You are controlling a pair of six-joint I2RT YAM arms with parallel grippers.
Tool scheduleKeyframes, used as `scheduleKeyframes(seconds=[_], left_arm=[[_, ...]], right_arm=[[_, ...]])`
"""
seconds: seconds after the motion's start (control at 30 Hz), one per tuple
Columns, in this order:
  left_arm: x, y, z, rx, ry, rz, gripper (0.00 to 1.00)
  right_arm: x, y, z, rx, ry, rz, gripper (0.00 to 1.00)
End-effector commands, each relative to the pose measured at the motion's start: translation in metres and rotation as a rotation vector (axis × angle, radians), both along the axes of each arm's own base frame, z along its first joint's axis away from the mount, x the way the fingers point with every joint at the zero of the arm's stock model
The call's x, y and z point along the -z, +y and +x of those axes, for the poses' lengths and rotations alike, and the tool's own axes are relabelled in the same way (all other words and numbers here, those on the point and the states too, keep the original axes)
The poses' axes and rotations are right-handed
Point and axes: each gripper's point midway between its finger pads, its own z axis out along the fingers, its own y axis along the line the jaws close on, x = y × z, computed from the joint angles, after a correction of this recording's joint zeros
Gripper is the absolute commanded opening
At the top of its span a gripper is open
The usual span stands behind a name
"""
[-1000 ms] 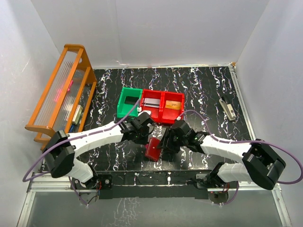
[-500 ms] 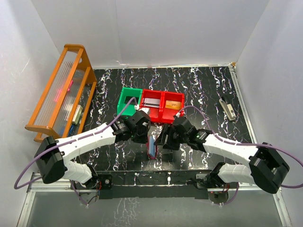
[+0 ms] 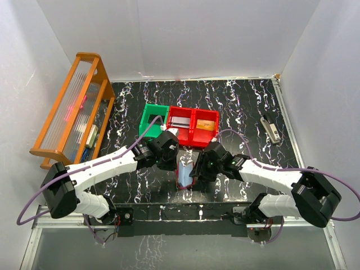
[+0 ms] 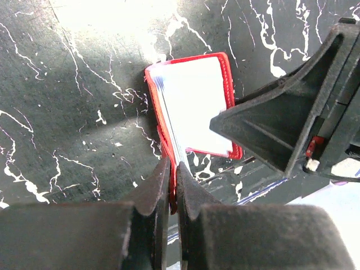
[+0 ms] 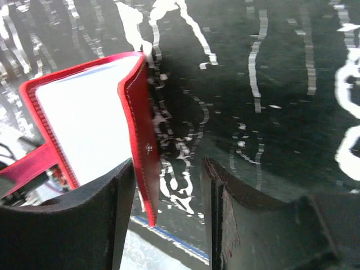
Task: Take the credit cards out of the card holder
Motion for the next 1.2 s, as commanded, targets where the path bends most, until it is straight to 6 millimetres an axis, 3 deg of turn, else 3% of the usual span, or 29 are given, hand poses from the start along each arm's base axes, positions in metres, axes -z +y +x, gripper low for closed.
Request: scheduleKeyframes(seconds=[0.0,0.13,0.27,0.37,0.43,0.6,0.83,1.17], left_arm=[[-0.029,-0.016,-0.001,0.043,-0.030,-0.107,0.00],[-0.037,-0.031,-0.005,0.121,-0.024,-0.162,0.00],[-0.037,-0.039,-0.005,0.157,-0.013,-0.156,0.00],[-0.016,-0.021,0.002,0.056,0.001,-0.050,0.00],[-0.004,-0.005,0.004,0.002,0.007,0.026,0.00],[0.014,0.030,-0.004,-0.068,0.007,0.119,0.00],[0.035,0.081,-0.017,-0.146,0.002,0.255,0.00],[0.055,0.082,-0.025,-0.126,0.041,0.268,0.00]], right_arm=[[-0.006,-0.022,0.016,0.082,-0.070,-0.113,0.50],[-0.020,-0.032,0.021,0.161,-0.112,-0.103,0.55],[-0.051,-0.029,0.029,0.192,-0.230,0.026,0.56],[-0.072,-0.021,0.028,0.170,-0.295,0.140,0.54],[-0.077,-0.016,0.026,0.157,-0.298,0.180,0.49],[-0.074,-0.005,0.018,0.102,-0.255,0.210,0.41],[-0.056,0.010,0.014,0.041,-0.181,0.202,0.41],[-0.022,0.030,0.003,-0.052,-0.029,0.182,0.41]])
